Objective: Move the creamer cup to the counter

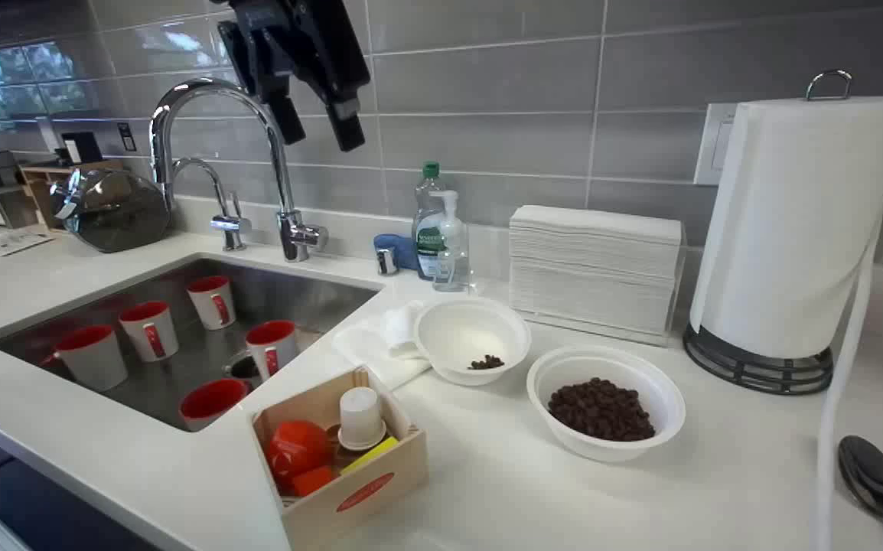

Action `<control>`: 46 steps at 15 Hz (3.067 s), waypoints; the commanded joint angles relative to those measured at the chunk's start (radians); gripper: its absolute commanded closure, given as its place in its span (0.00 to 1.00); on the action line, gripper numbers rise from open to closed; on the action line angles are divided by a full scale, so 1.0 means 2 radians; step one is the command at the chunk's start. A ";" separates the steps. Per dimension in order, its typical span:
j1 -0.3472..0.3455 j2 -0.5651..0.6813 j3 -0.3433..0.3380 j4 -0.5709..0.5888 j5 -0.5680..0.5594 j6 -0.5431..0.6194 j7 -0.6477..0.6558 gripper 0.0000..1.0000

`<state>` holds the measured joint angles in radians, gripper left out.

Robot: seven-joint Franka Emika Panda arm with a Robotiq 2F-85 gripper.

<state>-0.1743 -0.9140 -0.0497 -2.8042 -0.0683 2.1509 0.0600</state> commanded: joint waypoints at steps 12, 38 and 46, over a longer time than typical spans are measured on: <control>-0.005 0.050 -0.001 -0.001 -0.008 -0.003 0.006 0.00; -0.041 0.397 -0.013 0.004 -0.085 0.163 0.088 0.00; -0.025 0.460 -0.028 0.010 -0.106 0.218 0.125 0.26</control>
<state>-0.2488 -0.0352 -0.0798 -2.7855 -0.2340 2.5268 0.2572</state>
